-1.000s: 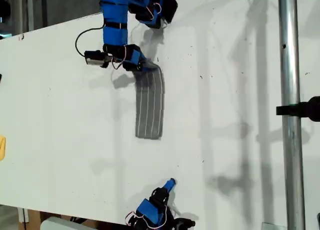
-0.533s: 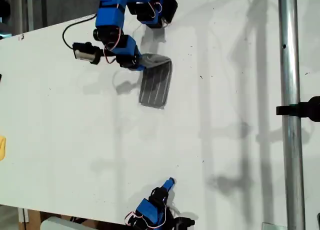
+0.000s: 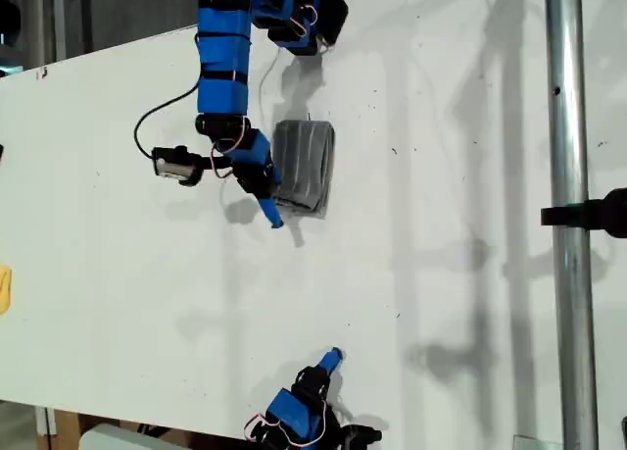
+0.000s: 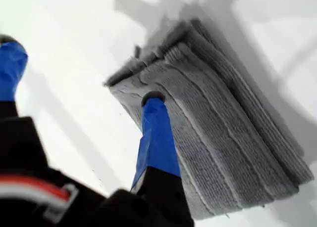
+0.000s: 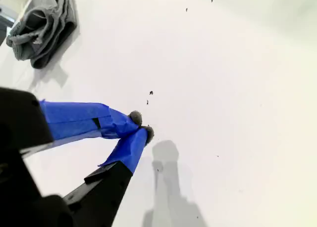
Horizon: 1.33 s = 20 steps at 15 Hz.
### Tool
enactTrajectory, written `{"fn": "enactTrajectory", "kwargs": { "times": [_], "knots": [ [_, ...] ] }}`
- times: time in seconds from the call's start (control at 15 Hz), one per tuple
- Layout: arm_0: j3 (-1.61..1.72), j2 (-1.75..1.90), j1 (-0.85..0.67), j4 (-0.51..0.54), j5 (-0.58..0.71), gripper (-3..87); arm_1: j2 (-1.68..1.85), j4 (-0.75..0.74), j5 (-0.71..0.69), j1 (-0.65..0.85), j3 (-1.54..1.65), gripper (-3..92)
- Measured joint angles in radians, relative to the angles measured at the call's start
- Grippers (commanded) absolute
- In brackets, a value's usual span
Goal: Grasp corners of a towel and fold twice.
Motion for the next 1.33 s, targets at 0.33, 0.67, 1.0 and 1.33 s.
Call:
{"fn": "enactTrajectory", "kwargs": {
  "times": [0.33, 0.67, 1.0, 1.33],
  "knots": [
    [0.0, 0.0, -0.08, 0.0, 0.015, -0.1, 0.701, 0.011, -0.074, 0.256, 0.301, -0.3],
    [0.0, 0.002, -0.195, 0.0, 0.25, -0.1, 1.548, 0.322, 0.221, 0.204, 0.988, 9.9],
    [0.0, 0.002, -0.195, -0.003, 0.589, -0.3, 1.583, 0.33, 0.344, 0.123, 1.178, 10.2],
    [0.0, 0.002, -0.193, -0.003, 0.591, -0.3, 1.583, 0.33, 0.337, 0.08, 1.178, 10.2]
  ]
}}
